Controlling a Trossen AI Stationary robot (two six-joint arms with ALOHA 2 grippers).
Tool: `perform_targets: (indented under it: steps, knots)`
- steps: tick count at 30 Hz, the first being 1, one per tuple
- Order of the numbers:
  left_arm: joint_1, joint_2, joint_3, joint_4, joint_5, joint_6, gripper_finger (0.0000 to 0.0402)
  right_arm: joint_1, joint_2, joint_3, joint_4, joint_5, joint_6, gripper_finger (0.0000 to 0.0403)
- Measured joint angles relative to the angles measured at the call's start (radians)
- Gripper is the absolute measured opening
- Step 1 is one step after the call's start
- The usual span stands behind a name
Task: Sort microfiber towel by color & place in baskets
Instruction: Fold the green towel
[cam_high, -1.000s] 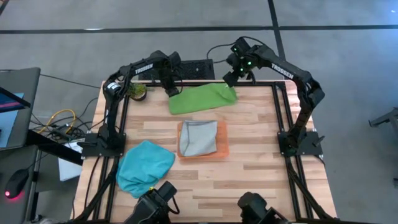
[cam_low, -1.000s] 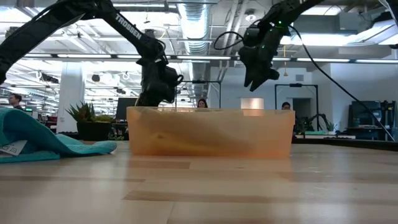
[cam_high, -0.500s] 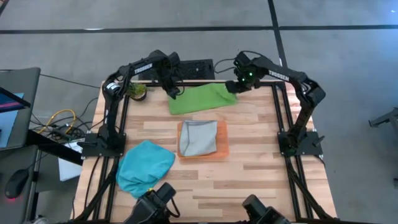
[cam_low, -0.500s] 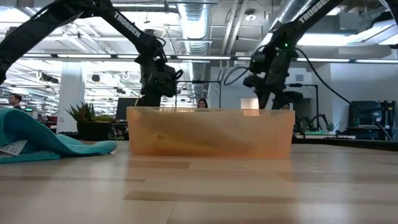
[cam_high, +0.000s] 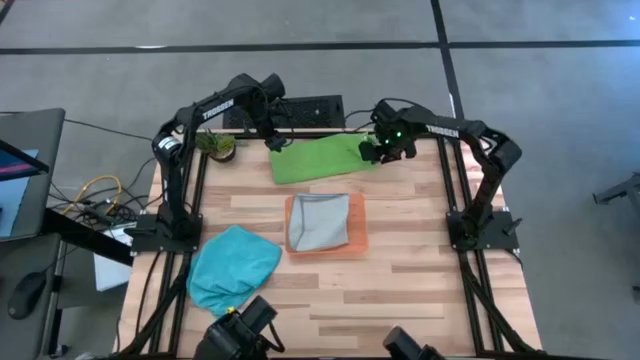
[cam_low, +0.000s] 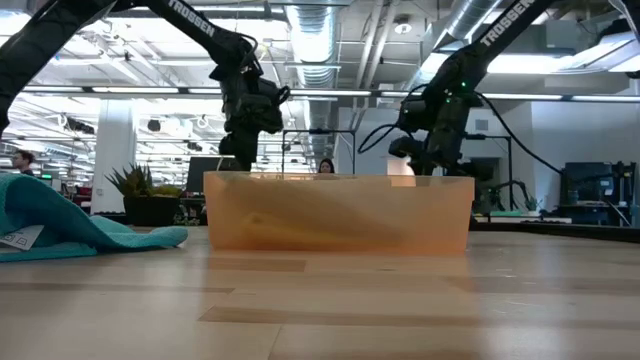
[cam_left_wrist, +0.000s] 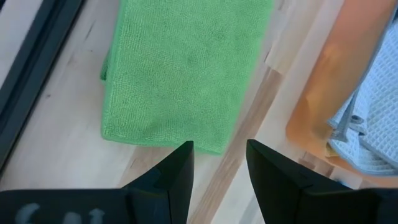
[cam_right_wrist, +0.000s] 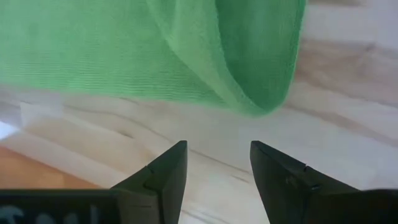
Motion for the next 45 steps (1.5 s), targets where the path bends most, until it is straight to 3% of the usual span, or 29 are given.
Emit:
perform_targets:
  steps: [6,24,39,45]
  knots:
    - [0.0,-0.001,0.0,0.007,-0.005,0.004,0.0139,0.032,0.0,-0.047,0.071,0.125,0.092,0.0199]
    - [0.0,-0.001,0.0,0.017,-0.004,0.016,0.014,0.039,-0.001,-0.146,0.229,0.137,0.251,0.0193]
    - [0.0,0.0,0.0,0.039,-0.004,0.029,0.014,0.037,-0.001,-0.211,0.39,0.269,0.295,0.0193]
    - [0.0,0.0,0.0,0.043,-0.004,0.03,0.014,0.036,0.0,-0.211,0.427,0.272,0.292,0.0193]
